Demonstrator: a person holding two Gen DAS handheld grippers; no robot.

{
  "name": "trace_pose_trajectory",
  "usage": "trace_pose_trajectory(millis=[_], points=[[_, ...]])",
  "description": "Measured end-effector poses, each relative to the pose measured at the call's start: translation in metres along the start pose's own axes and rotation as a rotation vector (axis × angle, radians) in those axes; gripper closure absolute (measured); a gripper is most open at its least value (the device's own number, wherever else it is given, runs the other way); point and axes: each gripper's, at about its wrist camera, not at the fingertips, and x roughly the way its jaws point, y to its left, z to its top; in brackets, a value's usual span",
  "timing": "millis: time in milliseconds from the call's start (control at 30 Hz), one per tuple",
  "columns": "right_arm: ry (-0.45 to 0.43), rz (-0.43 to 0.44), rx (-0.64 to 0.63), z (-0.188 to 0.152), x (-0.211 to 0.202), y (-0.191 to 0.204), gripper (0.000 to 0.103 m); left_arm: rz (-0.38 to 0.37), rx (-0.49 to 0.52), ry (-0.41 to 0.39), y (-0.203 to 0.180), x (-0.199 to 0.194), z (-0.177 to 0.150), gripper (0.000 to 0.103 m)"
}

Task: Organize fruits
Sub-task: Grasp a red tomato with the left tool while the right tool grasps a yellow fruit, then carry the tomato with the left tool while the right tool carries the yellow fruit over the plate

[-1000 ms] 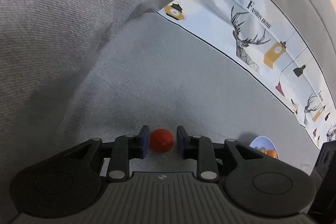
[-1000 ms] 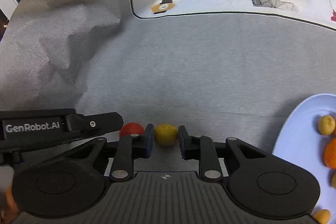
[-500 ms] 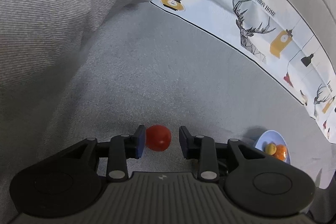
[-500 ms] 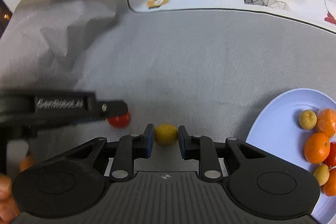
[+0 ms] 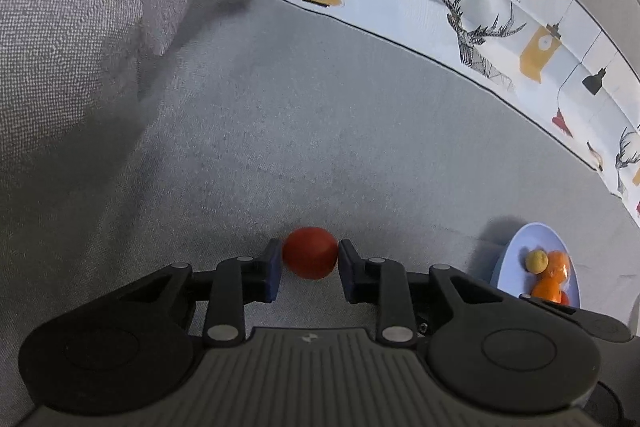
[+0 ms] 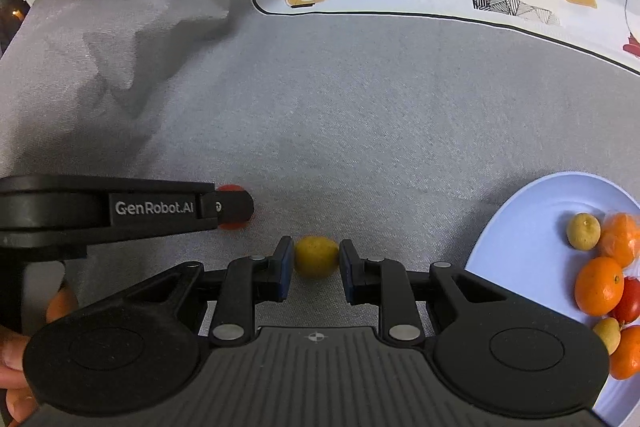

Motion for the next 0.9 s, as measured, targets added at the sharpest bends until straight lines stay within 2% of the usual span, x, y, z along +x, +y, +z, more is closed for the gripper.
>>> trace_pose_trajectory(millis=[700, 900], points=[[0.002, -0.014, -0.009, -0.0015, 0.0004, 0.001, 0.077, -0.015, 0.012, 0.018, -0.0001, 0.0041, 0.0, 0.07], [-0.018, -0.012, 0.001, -0.0022, -0.0029, 0.0018, 0.078, -0.033, 0.025, 0.002, -0.001, 0.0006, 0.0004, 0.07]])
